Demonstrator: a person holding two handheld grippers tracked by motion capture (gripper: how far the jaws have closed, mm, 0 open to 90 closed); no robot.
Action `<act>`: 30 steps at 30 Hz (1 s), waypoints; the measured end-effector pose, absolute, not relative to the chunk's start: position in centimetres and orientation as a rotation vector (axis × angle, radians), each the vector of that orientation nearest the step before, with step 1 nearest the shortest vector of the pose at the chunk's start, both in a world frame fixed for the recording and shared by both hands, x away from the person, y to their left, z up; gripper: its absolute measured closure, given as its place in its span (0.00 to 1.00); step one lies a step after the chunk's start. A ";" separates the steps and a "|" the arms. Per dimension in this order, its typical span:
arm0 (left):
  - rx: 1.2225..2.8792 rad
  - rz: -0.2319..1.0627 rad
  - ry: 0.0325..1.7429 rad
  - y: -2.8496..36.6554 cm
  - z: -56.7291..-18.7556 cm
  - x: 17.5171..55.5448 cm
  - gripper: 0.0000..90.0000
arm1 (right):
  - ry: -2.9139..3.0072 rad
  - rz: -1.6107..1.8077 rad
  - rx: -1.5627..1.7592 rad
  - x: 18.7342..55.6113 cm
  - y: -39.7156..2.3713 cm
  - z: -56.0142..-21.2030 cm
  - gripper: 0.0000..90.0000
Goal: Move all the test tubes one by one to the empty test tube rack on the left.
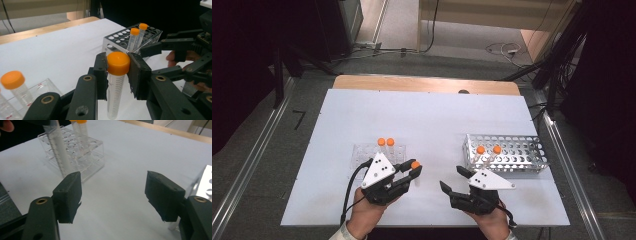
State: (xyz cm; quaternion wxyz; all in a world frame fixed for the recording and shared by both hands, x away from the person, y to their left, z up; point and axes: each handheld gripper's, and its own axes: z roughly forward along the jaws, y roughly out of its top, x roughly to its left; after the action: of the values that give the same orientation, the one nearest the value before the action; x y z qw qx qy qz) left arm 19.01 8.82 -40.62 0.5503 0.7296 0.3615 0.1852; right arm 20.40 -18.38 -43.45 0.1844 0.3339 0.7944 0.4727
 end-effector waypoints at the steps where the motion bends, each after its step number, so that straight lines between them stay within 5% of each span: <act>1: 1.724 0.441 0.861 9.0 -40.6 19.0 0.77 | 2.233 1.330 0.947 20.4 -18.7 -43.4 0.30; 6: 1.719 0.445 0.878 9.8 -40.3 19.1 0.77 | 2.227 1.311 0.994 20.4 -19.9 -43.4 0.24; 30: 1.642 0.490 0.961 13.7 -38.8 19.9 0.78 | 2.160 1.269 1.097 20.2 -24.0 -43.8 0.24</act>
State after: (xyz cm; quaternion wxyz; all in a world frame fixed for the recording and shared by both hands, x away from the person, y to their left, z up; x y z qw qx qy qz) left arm 19.91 13.67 -38.77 0.5550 0.6952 0.4070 0.2073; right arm 20.16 -24.04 -43.79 0.2019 0.3928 0.7736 0.4545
